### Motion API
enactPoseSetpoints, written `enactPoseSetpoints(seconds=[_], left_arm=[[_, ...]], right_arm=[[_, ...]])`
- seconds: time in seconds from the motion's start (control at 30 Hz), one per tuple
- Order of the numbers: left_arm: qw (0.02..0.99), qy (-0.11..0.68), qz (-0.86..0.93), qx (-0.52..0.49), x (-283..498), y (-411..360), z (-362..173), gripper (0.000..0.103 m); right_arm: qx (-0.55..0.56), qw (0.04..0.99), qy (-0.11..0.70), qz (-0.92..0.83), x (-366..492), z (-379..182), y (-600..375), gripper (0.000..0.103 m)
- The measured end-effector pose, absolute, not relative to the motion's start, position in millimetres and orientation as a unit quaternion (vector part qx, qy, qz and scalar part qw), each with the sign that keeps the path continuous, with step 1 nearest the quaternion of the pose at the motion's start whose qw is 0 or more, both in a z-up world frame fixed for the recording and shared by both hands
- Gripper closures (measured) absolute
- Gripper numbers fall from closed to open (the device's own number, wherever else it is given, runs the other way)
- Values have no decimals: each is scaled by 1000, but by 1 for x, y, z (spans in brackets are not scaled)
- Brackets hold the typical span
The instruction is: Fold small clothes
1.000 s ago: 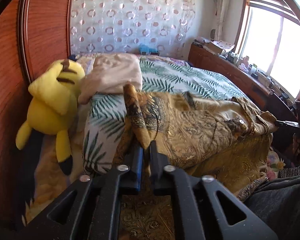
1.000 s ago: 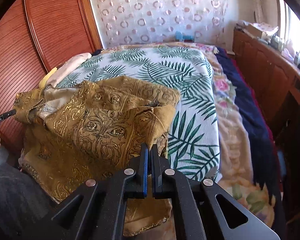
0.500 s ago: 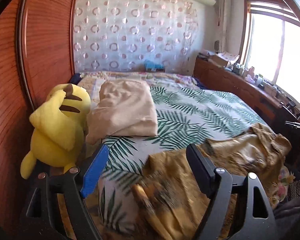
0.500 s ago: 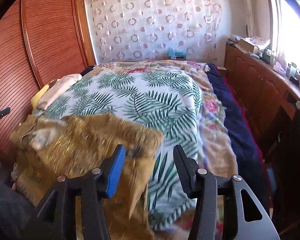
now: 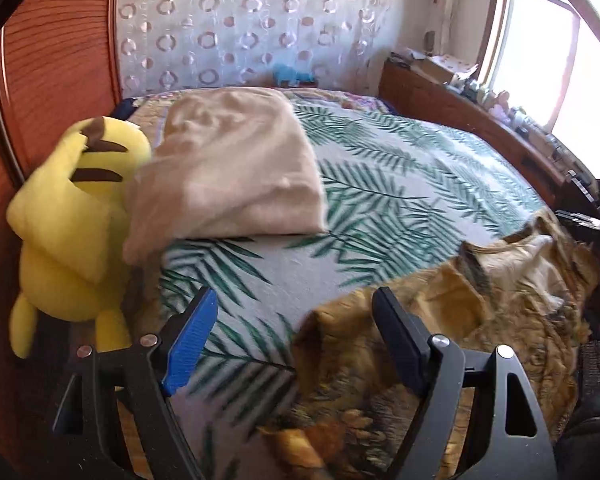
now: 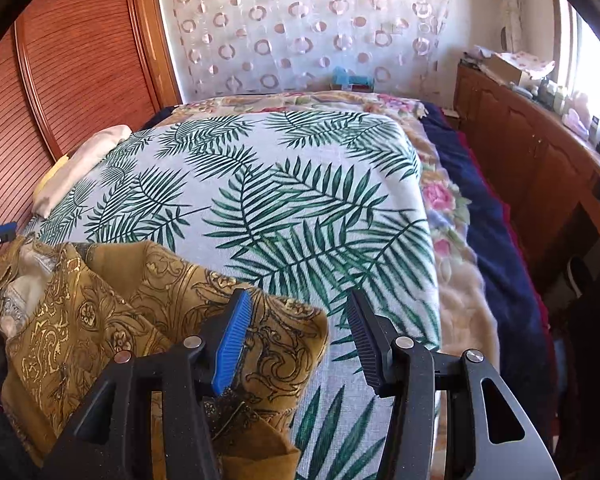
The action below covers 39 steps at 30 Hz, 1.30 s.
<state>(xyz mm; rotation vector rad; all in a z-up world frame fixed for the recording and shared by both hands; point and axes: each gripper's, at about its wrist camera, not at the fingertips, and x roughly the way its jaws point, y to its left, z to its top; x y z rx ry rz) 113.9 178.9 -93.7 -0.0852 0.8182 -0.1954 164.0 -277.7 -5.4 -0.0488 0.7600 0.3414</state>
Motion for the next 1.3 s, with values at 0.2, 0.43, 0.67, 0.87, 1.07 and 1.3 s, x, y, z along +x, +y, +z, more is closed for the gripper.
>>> enactPoseSetpoints(seconds=[0.2,0.43,0.67,0.87,1.07,1.3], left_arm=[[900,422,-101,-32,115,168,-101,53],[892,433,-122,-43,119,165,-100,78],[895,423,-137,-32,111,157,-87,98],[916,371,-147,-36,79,152,-42,99],[944,300,-127,-48,25,154,8,99],[967,218,-122,-39,-14,153,65,99]], right_arm=[[-18,910,378,167,170,-7,-284,51],[-23,906,389,167,173,-13,-278,51],[-31,899,393,190,173,-13,-274,57],[-30,900,375,219,152,5,-273,99],[14,939,271,212,83,66,-301,100],[15,964,184,191,11,127,-330,100]])
